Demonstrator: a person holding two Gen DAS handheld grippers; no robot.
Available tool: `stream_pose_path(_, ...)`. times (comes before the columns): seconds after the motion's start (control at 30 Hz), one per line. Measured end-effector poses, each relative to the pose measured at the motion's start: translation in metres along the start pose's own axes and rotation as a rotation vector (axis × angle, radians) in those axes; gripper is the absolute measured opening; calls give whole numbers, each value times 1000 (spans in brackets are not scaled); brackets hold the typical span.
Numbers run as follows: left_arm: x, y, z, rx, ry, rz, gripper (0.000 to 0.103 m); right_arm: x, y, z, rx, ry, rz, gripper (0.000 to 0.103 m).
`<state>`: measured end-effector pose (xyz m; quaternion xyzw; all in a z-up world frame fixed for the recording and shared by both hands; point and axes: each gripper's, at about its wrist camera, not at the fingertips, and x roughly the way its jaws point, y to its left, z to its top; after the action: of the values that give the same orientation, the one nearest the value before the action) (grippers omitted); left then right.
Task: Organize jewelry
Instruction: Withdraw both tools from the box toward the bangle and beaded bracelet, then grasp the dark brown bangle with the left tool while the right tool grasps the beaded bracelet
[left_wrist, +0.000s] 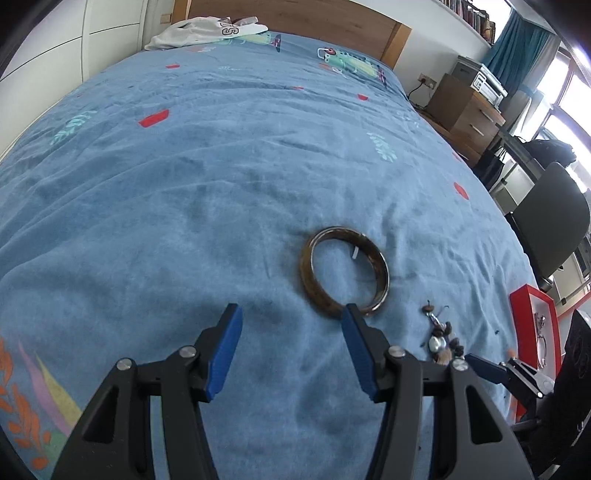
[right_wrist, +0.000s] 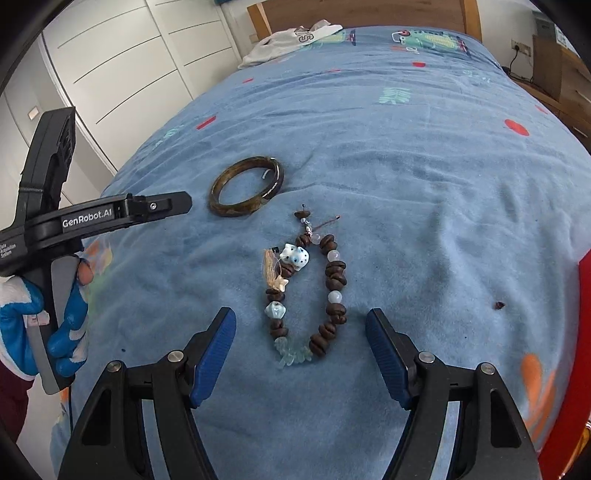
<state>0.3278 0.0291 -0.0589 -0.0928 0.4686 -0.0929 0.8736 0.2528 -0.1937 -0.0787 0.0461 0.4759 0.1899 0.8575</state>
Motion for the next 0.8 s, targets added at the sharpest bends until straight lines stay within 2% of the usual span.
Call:
stream_pose_path(0.1,16,-4,7,7,10,-1,54,7,-3,3,-11,-9,4,69)
stream_pose_path(0.13,21,-5,9,9,13,-1,54,8,-3,4,-23,-15,-1,64)
stream_pose_path(0.2,29,-7,12,8,15,4,54,11,-6,6,-41,-21,-15,54)
stream_pose_path(0.37,38,-11,14,27,0,26,53,9,-23,10,-22,-37,-2,16)
stream_pose_path(0.47,37,-13,10,65,-17,44,50,4,-35,7,12,-50,26,13)
stream_pose_path(0.6,36,-15,7,77,-28,48,15,-6,-42,0,43,-79,45,12)
stream_pose_path(0.73,35,-16,7,76,-38,49,8,-17,-47,-9,79,-102,58,12)
stream_pose_path(0.8,32,-17,5,73,-45,51,8,-24,-48,-12,90,-112,58,12)
